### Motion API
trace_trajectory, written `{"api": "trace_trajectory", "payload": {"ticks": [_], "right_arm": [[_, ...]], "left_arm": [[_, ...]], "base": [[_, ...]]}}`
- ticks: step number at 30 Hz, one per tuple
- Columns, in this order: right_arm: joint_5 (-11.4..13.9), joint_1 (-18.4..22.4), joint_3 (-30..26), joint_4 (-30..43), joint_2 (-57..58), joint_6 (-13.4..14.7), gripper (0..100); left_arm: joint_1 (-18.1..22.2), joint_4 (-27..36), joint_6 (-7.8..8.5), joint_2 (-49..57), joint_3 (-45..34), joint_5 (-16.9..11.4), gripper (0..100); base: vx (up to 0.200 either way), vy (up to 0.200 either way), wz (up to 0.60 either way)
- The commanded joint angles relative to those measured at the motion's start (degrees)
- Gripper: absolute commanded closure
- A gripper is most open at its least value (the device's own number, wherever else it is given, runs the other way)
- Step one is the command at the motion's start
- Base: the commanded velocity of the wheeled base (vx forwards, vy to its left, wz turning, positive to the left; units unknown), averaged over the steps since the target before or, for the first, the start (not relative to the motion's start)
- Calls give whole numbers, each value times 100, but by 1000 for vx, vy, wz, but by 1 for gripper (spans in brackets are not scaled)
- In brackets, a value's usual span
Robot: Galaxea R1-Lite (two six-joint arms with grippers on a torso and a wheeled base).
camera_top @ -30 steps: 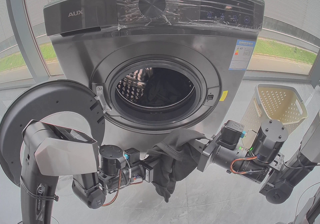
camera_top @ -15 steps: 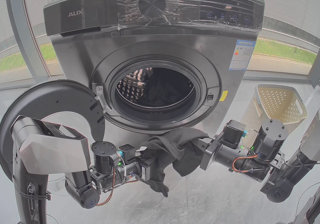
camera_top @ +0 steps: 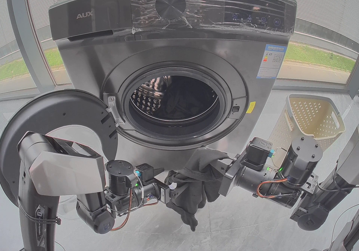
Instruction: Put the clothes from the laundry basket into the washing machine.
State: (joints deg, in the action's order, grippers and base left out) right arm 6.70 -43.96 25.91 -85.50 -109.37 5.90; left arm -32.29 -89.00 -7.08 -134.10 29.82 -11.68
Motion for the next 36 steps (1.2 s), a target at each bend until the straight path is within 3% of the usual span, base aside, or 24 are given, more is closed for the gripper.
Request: {"api": "trace_trajectory", "payload": {"ticks": [1, 16, 17, 26, 36], "right_arm": [[-3, -43, 20, -1, 13, -1, 100], [-11, -78, -50, -1, 127, 8, 100], [-11, -78, -59, -1, 127, 8, 100], [-3, 19, -112, -10, 118, -1, 100], [6, 344, -138, -10, 48, 43, 100]], "left_arm": [[21, -21, -4, -143, 24, -1, 0], [48, -21, 49, -530, 253, -1, 0], [65, -21, 49, -539, 279, -1, 100], [241, -21, 49, -328, 340, 43, 100], [382, -21, 67, 1544, -697, 8, 100]], "base": [[0, 0, 0], [0, 0, 0], [0, 0, 0], [0, 0, 0], [0, 0, 0]]}}
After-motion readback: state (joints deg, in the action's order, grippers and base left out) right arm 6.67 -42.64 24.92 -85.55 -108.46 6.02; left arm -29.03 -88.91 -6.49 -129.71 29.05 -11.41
